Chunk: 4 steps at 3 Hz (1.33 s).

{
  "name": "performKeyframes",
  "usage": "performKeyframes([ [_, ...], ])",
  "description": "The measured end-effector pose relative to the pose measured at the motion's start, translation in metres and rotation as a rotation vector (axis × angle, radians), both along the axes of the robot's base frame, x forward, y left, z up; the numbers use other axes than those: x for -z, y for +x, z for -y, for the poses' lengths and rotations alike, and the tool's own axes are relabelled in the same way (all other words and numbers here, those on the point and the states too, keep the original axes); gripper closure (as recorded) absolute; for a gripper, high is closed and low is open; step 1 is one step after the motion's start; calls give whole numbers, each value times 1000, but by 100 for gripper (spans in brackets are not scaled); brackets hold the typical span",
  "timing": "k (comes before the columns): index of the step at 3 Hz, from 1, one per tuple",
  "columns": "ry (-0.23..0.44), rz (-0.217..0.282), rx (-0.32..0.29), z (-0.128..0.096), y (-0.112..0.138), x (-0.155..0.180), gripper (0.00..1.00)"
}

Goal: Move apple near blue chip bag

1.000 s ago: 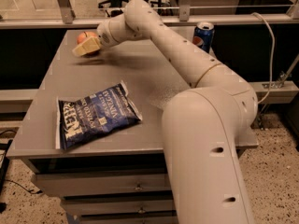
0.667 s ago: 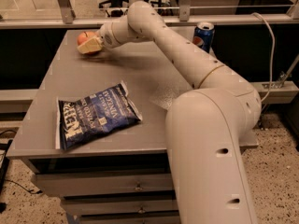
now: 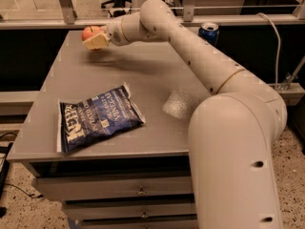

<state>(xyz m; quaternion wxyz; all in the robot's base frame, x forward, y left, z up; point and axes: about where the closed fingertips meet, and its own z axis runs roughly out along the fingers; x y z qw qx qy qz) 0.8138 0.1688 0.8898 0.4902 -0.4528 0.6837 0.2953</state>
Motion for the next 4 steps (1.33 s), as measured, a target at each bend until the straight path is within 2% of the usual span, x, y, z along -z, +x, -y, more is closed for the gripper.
performKeyframes([
  [1, 62, 39, -53, 17, -29, -24, 100],
  [2, 129, 56, -129, 44, -76, -33, 100],
  [3, 156, 45, -180, 67, -105, -28, 100],
  [4, 131, 46, -223, 107, -139, -17, 100],
])
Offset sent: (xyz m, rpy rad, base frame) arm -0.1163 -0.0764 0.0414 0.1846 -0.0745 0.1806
